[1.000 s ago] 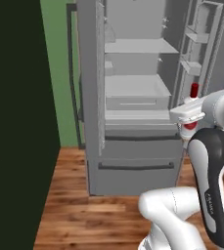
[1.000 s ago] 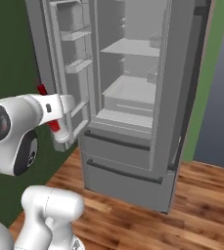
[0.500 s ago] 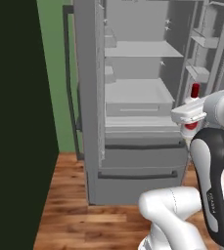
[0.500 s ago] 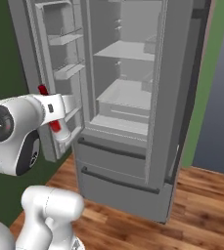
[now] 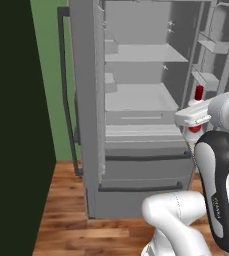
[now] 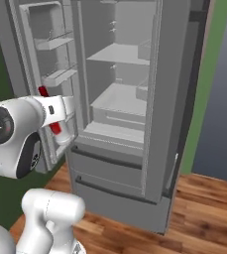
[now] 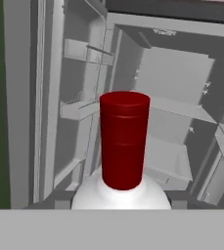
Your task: Place the liquor on the top shelf of the fridge to keep it out of children's reach, and place the orange and apple on lower shelves for easy access.
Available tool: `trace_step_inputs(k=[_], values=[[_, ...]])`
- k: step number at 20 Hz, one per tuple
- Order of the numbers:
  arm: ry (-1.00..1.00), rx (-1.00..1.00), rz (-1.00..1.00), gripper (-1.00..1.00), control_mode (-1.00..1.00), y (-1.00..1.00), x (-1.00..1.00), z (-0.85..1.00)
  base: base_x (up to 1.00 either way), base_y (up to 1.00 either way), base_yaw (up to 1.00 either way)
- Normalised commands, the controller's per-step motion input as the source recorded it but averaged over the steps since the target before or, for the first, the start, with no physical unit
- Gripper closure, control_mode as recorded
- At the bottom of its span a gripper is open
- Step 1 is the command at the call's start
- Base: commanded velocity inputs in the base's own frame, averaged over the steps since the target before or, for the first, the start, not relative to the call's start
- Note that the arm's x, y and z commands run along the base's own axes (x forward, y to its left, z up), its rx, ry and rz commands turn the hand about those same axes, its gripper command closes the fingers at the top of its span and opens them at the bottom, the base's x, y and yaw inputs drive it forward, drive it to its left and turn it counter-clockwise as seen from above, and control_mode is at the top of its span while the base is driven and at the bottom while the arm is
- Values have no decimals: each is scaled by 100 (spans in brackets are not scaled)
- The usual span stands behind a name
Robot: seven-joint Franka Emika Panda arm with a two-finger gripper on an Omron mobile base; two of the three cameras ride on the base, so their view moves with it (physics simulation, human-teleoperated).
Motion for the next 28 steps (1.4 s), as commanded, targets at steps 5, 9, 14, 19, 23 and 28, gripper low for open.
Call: trace_step_inputs(k=[5, 9, 14, 19, 23, 28], values=[[0, 0, 0, 100, 100, 0, 0, 0, 35, 0, -16], [0, 0, 0, 100, 100, 0, 0, 0, 29, 0, -19], [0, 0, 0, 100, 100, 0, 0, 0, 21, 9, -21], [0, 0, 0, 100, 100, 0, 0, 0, 17, 18, -22], [0, 0, 0, 100, 100, 0, 0, 0, 24, 27, -19], [0, 0, 0, 100, 100, 0, 0, 0, 36, 32, -16]])
